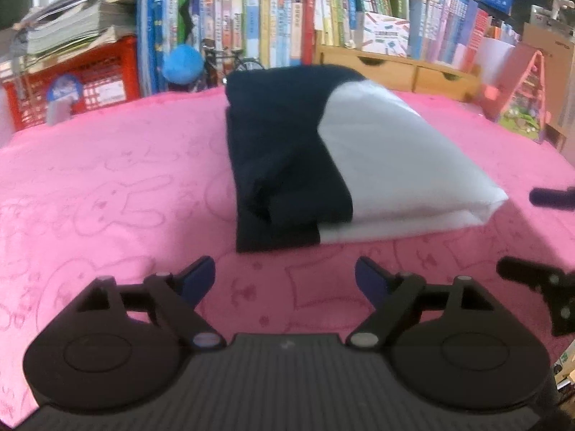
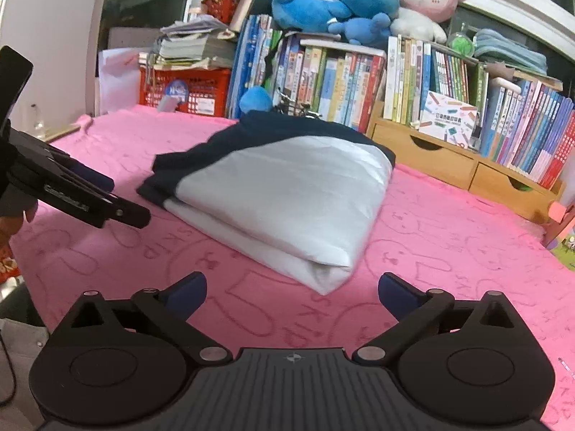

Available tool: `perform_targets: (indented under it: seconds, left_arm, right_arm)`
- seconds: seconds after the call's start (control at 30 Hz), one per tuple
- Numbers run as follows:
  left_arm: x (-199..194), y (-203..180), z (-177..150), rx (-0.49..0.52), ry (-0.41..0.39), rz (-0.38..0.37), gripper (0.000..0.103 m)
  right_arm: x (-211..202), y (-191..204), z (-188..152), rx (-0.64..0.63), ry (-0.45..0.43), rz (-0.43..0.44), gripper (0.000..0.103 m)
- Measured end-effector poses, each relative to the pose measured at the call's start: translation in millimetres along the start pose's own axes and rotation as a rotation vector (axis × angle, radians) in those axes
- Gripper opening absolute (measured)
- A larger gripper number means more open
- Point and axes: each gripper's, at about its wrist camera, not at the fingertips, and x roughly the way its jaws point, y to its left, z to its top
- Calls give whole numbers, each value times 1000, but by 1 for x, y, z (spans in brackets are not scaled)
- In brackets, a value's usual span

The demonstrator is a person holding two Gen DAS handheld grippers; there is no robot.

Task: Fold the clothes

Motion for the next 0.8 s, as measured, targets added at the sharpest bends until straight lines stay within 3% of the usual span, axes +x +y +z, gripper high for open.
perform_targets:
  seconds: [0.13, 0.37, 0.43, 0.5, 0.8]
  left_arm:
    - [7, 2, 10, 63, -39, -25, 98]
    - [32, 13, 18, 55, -8, -73, 99]
    - [40, 15, 14, 57, 4, -75, 103]
    - [42, 13, 11, 75, -21, -74, 103]
    - [42, 10, 8, 75, -21, -71, 103]
  right_arm:
    - [11, -15, 8, -6, 3, -2, 103]
    - [41, -28, 8, -2, 38, 65, 103]
    - [53, -27, 3, 13, 101, 98, 103]
    - [54, -33, 3, 66, 103, 143, 103]
    - [58, -33, 5, 77, 126, 159, 103]
